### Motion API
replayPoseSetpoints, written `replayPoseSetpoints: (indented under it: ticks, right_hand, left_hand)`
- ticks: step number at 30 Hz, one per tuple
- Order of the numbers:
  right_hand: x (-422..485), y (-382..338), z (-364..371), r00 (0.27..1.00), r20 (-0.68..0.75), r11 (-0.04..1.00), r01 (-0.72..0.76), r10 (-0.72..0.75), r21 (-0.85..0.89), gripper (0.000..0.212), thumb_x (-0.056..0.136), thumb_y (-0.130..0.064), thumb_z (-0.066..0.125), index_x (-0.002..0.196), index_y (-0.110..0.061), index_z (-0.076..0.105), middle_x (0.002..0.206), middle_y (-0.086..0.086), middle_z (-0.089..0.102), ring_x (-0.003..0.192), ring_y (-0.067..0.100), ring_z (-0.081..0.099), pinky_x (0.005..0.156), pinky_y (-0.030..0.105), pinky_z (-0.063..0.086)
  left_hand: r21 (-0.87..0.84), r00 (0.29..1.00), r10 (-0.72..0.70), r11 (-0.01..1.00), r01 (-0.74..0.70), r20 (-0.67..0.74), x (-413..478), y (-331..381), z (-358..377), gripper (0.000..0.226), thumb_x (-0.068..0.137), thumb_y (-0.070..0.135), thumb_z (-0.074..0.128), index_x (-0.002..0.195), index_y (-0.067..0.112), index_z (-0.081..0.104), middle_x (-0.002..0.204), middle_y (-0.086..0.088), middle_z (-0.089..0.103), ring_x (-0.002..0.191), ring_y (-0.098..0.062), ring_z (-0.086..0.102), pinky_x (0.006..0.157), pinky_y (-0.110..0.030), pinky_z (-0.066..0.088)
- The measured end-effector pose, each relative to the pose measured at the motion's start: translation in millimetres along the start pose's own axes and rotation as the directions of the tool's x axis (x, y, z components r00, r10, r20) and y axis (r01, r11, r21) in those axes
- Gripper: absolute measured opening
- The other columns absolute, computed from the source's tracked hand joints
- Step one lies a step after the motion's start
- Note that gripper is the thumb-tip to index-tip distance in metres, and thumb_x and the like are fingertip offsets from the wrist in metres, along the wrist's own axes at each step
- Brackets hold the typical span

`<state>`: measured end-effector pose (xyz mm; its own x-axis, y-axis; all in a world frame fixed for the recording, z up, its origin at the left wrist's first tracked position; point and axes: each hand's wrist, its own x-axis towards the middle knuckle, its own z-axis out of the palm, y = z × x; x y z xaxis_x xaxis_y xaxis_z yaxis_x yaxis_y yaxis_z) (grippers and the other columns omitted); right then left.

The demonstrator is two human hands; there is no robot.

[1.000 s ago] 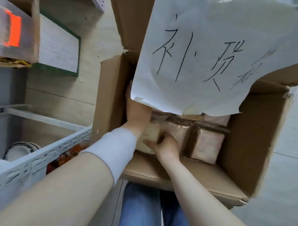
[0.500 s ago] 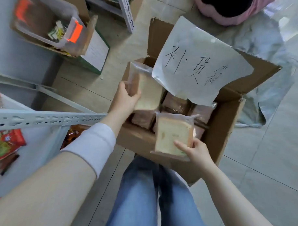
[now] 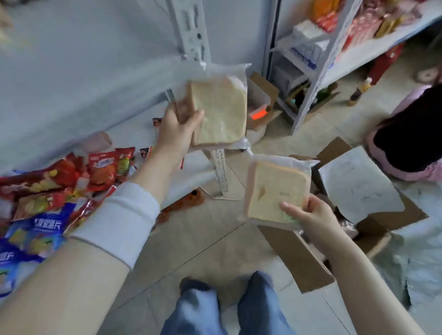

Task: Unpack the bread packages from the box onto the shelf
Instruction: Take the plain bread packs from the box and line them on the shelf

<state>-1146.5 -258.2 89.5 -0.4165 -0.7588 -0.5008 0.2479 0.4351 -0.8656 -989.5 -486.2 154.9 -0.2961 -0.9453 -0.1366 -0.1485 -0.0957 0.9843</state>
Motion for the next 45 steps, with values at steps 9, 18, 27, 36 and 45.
replayPoseSetpoints:
  ticks: [9, 18, 27, 36, 45]
  right_hand:
    - [-25.2, -101.9, 214.2, 0.955, 0.231, 0.966, 0.221, -0.187, -0.134, 0.014, 0.077, -0.008, 0.067, 0.088, -0.015, 0.063, 0.073, -0.009, 0.074, 0.069, 0.003, 0.07, 0.06, 0.013, 0.054]
    - [16.6, -178.8, 383.8, 0.899, 0.288, 0.894, 0.396, -0.331, -0.21, 0.013, 0.079, -0.011, 0.069, 0.089, -0.015, 0.062, 0.089, 0.004, 0.07, 0.07, 0.006, 0.07, 0.061, 0.02, 0.057]
    - [154.2, -247.5, 498.5, 0.873, 0.178, 0.847, 0.486, -0.455, -0.214, 0.028, 0.072, -0.013, 0.077, 0.078, -0.024, 0.052, 0.082, 0.003, 0.057, 0.078, 0.019, 0.053, 0.063, 0.028, 0.044]
    - [199.1, -252.7, 534.5, 0.768, 0.045, 0.694, 0.6, -0.639, -0.397, 0.05, 0.07, -0.022, 0.08, 0.107, -0.019, 0.047, 0.099, -0.002, 0.055, 0.084, 0.015, 0.054, 0.074, 0.03, 0.048]
    - [147.7, -239.4, 524.9, 0.803, 0.074, 0.553, 0.471, -0.591, -0.687, 0.076, 0.085, -0.034, 0.063, 0.146, -0.015, 0.021, 0.144, 0.004, 0.039, 0.134, 0.023, 0.03, 0.107, 0.031, 0.024]
  left_hand:
    - [-0.08, 0.901, 0.25, 0.952, -0.295, -0.354, -36.0, 87.0, -275.1, 0.022, 0.077, 0.031, 0.067, 0.096, 0.024, 0.057, 0.095, 0.007, 0.066, 0.093, -0.01, 0.064, 0.09, -0.034, 0.052]
    - [-0.062, 0.865, 0.103, 0.986, -0.153, -0.491, -7.9, 51.5, -443.2, 0.023, 0.082, 0.025, 0.068, 0.1, 0.02, 0.054, 0.099, 0.002, 0.065, 0.094, -0.016, 0.064, 0.088, -0.041, 0.052]
    - [0.061, 0.818, 0.133, 0.991, -0.119, -0.56, 121.5, 45.3, -460.8, 0.028, 0.084, 0.017, 0.066, 0.104, 0.019, 0.046, 0.101, 0.001, 0.059, 0.09, -0.013, 0.056, 0.07, -0.015, 0.045]
    - [0.31, 0.654, 0.265, 0.95, -0.05, -0.709, 173.7, 34.4, -458.0, 0.047, 0.076, 0.02, 0.074, 0.113, 0.001, 0.051, 0.106, -0.009, 0.05, 0.106, -0.03, 0.05, 0.09, -0.032, 0.042]
    - [0.461, 0.686, 0.342, 0.888, -0.012, -0.642, 140.3, 44.7, -451.4, 0.073, 0.082, 0.026, 0.067, 0.14, 0.005, 0.028, 0.138, -0.014, 0.04, 0.127, -0.031, 0.039, 0.101, -0.041, 0.029]
